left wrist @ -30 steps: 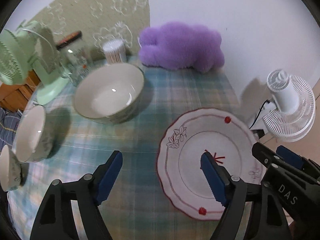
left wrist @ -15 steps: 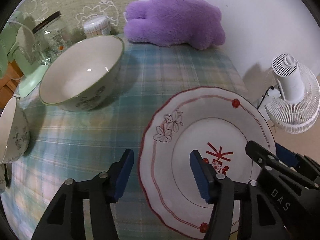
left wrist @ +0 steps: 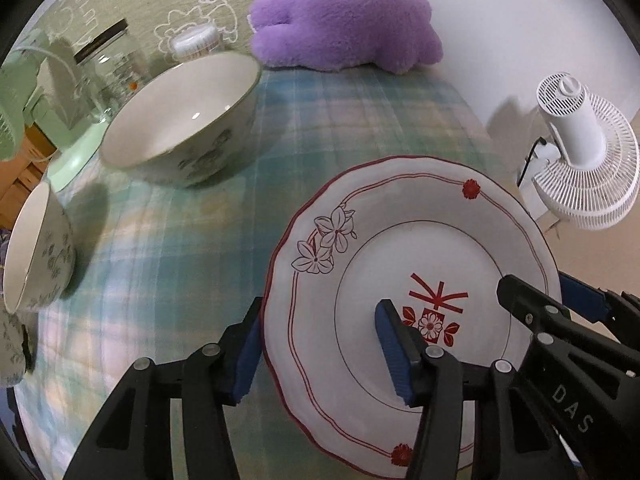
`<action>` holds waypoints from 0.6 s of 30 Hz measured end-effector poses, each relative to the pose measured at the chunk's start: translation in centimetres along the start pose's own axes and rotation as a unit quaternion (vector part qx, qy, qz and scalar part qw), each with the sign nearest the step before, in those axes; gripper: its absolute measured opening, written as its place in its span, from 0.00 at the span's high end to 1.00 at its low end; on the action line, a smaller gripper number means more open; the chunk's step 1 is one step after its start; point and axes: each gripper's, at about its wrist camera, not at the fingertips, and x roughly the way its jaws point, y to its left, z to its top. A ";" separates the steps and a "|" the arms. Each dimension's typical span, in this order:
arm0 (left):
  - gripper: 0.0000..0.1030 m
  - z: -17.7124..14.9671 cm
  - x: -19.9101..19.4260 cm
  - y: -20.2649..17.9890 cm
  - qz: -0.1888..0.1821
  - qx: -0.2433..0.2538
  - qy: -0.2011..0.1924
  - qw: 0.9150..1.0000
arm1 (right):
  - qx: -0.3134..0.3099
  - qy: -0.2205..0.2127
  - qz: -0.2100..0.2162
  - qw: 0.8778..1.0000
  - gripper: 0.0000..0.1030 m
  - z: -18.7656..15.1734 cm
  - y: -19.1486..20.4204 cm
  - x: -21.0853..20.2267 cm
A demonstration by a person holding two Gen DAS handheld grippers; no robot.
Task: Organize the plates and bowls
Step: 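Close both grippers on the rim of the red-patterned white plate, then carry the red-patterned plate with both grippers over the yellow-flower stack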
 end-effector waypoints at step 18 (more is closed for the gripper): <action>0.45 -3.7 -1.4 1.6 -0.022 -0.004 0.009 1.000 | -0.018 0.035 -0.007 0.999 0.50 -4.3 2.4 -0.3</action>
